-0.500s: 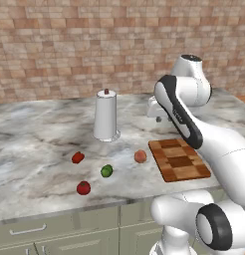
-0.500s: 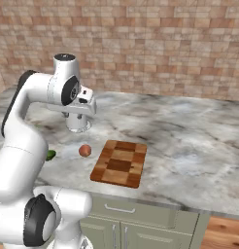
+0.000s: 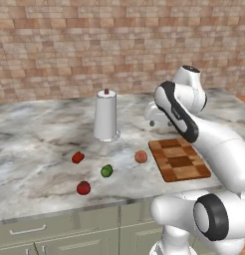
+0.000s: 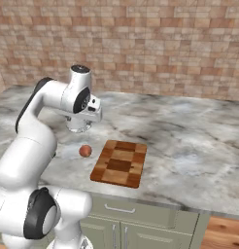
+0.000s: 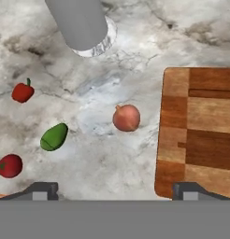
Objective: Place the avocado, onion, tomato, and bell pepper on the cutting board.
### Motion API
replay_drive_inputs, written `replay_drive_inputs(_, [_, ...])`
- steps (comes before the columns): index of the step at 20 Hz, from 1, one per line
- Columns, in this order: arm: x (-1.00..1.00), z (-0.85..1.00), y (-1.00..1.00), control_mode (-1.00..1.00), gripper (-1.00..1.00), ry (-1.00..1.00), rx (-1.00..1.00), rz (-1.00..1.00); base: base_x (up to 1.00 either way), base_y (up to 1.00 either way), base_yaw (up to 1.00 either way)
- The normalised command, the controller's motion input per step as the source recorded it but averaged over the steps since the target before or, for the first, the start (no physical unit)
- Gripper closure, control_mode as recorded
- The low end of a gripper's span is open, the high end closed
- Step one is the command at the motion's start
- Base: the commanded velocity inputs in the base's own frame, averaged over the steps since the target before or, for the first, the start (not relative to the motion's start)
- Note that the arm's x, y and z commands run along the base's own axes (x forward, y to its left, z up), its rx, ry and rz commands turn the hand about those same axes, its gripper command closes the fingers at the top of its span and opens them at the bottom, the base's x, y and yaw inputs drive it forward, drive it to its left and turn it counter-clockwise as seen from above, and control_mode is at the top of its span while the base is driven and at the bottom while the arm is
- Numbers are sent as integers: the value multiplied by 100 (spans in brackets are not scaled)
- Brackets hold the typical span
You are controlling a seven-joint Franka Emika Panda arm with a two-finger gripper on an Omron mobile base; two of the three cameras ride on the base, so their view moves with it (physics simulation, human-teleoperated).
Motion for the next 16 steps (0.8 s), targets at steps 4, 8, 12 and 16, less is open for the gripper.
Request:
replay_drive_inputs(4, [11, -13, -18, -100, -100, 0, 0, 9, 0, 0, 0])
replay_drive_inputs(8, [9, 0, -1, -100, -100, 0, 0, 6, 0, 0, 0])
replay_drive_inputs(12, [6, -4, 2, -100, -100, 11, -8, 0, 0, 0, 0])
replay_drive_inputs(16, [15, -7, 9, -100, -100, 18, -14, 0, 0, 0, 0])
